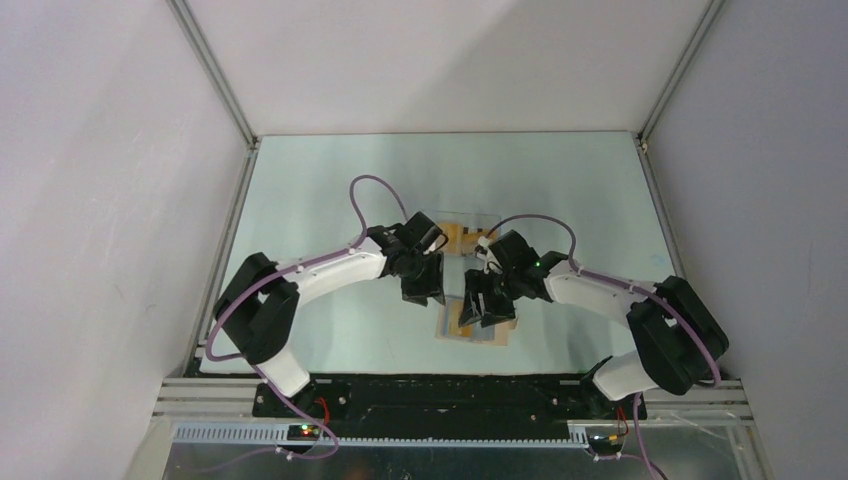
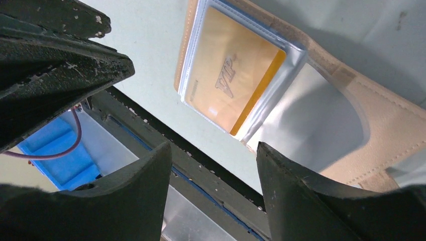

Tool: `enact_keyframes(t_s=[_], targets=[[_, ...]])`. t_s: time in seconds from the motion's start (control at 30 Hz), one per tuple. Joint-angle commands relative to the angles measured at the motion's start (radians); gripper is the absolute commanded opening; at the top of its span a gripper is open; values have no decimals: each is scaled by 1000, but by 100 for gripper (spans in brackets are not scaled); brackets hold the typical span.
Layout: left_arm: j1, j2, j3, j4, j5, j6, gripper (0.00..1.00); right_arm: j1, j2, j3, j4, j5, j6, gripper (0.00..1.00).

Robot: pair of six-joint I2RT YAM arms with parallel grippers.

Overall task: Put the credit cards into the card holder
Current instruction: Insert the credit card into the card holder.

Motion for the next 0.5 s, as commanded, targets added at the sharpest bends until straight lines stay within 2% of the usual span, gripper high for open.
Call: enact_keyframes(t_s=[0.0,0.17,0.4,0.47], targets=[[7,-21,-22,126,116,-16,49,-3,-57,33,-59,48,-37,64],[7,23,-55,230,164,-51,50,-15,-27,16,-67,76,-54,48],[8,75,-87,321,206,-82,46,-37,67,10,-28,59,-40,12],[7,81,-93,339,219,-82,46,-39,89,11,-33,60,-42,6]])
